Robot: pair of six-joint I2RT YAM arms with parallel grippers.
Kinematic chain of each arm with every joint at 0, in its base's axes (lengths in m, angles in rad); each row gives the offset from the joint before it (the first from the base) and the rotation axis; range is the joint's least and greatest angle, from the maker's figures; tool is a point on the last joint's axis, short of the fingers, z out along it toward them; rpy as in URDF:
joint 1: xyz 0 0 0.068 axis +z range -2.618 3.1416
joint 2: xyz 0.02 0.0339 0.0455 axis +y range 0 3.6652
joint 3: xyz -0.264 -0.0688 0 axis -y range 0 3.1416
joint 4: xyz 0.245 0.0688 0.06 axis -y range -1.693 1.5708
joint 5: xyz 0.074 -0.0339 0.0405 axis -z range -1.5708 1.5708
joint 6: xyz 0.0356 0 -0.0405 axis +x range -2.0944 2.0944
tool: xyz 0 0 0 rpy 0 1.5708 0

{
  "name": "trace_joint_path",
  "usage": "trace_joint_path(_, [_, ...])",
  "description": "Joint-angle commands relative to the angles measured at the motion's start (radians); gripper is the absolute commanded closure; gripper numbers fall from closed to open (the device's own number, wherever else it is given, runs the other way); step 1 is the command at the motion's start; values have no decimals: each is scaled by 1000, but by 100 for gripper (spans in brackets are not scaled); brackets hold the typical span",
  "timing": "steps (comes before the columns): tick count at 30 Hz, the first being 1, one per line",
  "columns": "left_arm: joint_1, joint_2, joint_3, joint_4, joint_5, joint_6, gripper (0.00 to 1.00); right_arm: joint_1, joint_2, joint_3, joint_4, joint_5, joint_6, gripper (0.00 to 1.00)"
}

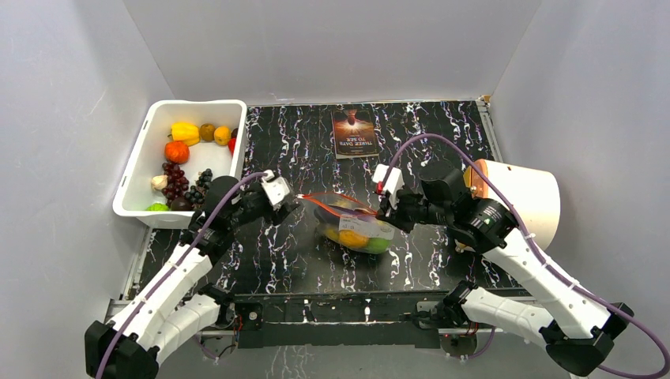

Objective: Place the food in the zip-top bag and seal the zipper
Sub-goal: Zip the zipper food storage bag at the center of the board.

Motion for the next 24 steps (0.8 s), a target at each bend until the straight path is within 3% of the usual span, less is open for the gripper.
trace_joint_path(1, [44, -20, 3, 85, 151, -40, 46, 1, -16, 29, 42, -44, -33, 100])
trace_joint_path(7, [44, 6, 7, 72, 314, -58, 50, 1, -21, 24, 81, -47, -10, 100])
trace_joint_path(15, [44, 48, 6, 118, 415, -83, 58, 0, -25, 11, 89, -56, 0, 100])
trace_joint_path(17, [45, 60, 18, 102, 431, -72, 70, 0, -29, 4, 101, -46, 5, 100])
trace_joint_path(18, [46, 62, 22, 85, 429, -62, 85, 1, -29, 3, 104, -37, 9, 100])
trace_joint_path(20, [45, 52, 19, 71, 406, -57, 99, 0, -27, 4, 110, -7, 20, 100])
trace_joint_path(24, [46, 6, -6, 93, 395, -96, 100, 0, -34, 6, 147, 48, 43, 100])
